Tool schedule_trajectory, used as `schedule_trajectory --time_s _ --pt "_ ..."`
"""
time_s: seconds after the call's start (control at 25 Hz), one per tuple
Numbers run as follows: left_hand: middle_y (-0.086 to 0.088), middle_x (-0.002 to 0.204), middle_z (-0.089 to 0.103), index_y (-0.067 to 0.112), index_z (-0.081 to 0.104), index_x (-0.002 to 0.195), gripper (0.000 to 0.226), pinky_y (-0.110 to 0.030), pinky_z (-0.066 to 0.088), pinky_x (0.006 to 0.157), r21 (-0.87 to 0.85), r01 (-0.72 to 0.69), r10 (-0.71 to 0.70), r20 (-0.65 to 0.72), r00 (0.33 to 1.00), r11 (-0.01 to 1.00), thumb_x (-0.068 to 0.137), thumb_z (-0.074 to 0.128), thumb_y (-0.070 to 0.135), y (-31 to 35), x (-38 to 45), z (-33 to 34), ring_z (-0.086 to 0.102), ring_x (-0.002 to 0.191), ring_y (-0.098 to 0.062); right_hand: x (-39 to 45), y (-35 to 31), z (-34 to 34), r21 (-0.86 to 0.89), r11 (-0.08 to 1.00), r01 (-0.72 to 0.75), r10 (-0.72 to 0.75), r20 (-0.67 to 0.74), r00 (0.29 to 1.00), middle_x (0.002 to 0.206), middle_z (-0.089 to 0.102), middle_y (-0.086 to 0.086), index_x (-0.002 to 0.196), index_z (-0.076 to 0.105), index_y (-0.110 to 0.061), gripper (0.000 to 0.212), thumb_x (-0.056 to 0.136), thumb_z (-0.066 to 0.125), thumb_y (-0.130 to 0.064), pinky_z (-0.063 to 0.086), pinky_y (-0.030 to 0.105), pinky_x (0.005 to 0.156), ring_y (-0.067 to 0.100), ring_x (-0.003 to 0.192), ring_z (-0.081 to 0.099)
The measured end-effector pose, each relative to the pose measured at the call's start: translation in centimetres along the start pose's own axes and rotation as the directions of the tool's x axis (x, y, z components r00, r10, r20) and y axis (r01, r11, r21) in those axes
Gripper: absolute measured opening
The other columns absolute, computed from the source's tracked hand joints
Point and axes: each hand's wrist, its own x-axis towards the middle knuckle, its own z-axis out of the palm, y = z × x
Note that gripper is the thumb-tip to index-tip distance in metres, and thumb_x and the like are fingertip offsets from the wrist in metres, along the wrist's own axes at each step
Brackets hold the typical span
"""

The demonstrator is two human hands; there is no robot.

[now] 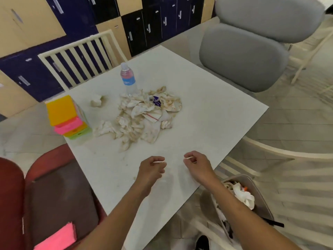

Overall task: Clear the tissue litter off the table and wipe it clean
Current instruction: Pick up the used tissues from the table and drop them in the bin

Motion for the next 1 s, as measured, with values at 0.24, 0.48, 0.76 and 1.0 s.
schedule_trajectory --time_s 0.24,0.48,0.76,1.0 --pt "-0.006 0.093 0.07 0.018 0.068 0.1 0.015 -0.027 0.052 0.072 -0.06 0.007 -0.01 -0.056 0.998 0.998 0.086 0.066 0.014 1.1 3.4 -7.6 0.065 0.076 -0.016 6.7 -6.8 8.1 0.021 0.999 0.03 -0.031 0.058 0.998 0.125 0.056 0.002 0.131 0.053 -0.026 0.042 0.09 0.061 -0.022 0.044 0.026 0.091 0.017 0.116 0.054" --pt "-0.005 0.094 0.068 0.017 0.067 0.103 0.016 -0.025 0.051 0.07 -0.064 0.003 -0.006 -0.056 0.998 0.998 0.088 0.065 0.013 1.9 6.7 -12.9 0.064 0.074 -0.014 11.0 -9.3 12.0 0.076 0.994 -0.077 0.08 -0.038 0.996 0.116 0.055 0.002 0.137 0.049 -0.019 0.056 0.084 0.068 -0.014 0.047 0.028 0.092 0.019 0.106 0.056" --pt "-0.005 0.104 0.065 0.028 0.068 0.114 0.025 -0.029 0.057 0.076 -0.195 -0.063 0.088 0.123 0.988 0.979 0.091 0.065 0.02 3.7 8.3 -14.0 0.067 0.087 -0.013 5.9 -11.9 12.3 0.188 0.982 0.01 -0.016 0.03 0.999 0.09 0.07 -0.003 0.081 0.071 -0.022 0.011 0.088 0.064 -0.017 0.045 0.01 0.065 0.005 0.077 0.061" --pt "-0.001 0.122 0.067 0.025 0.061 0.128 0.044 -0.033 0.052 0.087 -0.302 -0.021 0.143 0.385 0.912 0.953 0.085 0.069 0.028 2.5 8.3 -14.3 0.065 0.111 -0.019 2.6 -12.5 13.7 0.408 0.912 -0.052 -0.061 0.259 0.964 0.098 0.071 0.004 0.089 0.066 -0.015 0.013 0.096 0.055 -0.018 0.054 0.034 0.085 0.023 0.094 0.067"
